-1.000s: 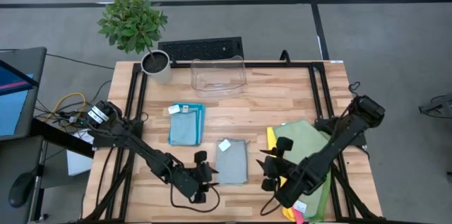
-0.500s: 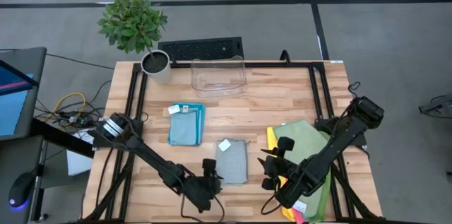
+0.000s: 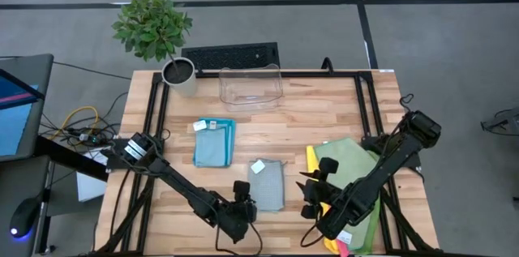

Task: Fold microfiber towels
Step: Fold the gray microfiber cloth

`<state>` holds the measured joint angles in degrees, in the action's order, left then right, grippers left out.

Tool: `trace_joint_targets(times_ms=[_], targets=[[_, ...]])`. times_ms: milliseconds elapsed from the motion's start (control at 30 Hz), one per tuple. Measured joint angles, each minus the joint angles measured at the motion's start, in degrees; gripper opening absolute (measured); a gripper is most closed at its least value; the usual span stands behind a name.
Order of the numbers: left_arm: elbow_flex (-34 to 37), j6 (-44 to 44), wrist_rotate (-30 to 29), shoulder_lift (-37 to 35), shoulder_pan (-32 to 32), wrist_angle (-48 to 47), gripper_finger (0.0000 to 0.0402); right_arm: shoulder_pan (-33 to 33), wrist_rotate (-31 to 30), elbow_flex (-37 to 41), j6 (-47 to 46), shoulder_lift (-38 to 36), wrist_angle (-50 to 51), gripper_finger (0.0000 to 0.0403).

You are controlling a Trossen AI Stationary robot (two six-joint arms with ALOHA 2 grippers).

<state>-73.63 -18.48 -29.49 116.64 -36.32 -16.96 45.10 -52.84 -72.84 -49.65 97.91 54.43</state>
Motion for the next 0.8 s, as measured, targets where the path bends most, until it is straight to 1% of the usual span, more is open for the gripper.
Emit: trace_joint_targets(times_ms=[133,267,367,467,600,633,700,800], targets=[[0.00,-1.84,-2.96,0.00,0.01,-2.57,0.0178,0.00,0.00,0.00,0.00,0.00,-0.02,0.0171],[0.00,-2.95,-1.18,0.00,0.86,-3.03,0.0168,0.26,0.02,0.00,0.00,0.00,-0.12,0.0168],[0.00,-3.57,-1.21,0.00,1.03,-3.01,0.0134,0.28,0.02,0.00,-0.76,0.00,-0.24,0.0166],[-0.45,-4.28,-1.49,0.00,0.96,-3.58,0.0084,0.28,0.22,0.00,-1.34,0.00,-0.22,0.0164],[-2.46,-5.31,-3.49,0.00,0.69,-6.47,0.0016,0.28,0.37,0.00,-1.38,0.00,-0.22,0.0163],[-3.00,-5.69,-4.12,0.00,0.65,-7.73,0.0009,0.26,0.37,0.00,-1.38,0.00,-0.22,0.0163],[-4.13,-6.95,-5.89,0.00,0.40,-10.13,0.0010,0.26,0.39,0.00,-1.38,0.00,-0.22,0.0163],[-4.34,-11.77,-7.58,-0.04,-0.12,-13.57,0.0012,0.26,0.37,0.00,-1.40,0.00,-0.24,0.0163]])
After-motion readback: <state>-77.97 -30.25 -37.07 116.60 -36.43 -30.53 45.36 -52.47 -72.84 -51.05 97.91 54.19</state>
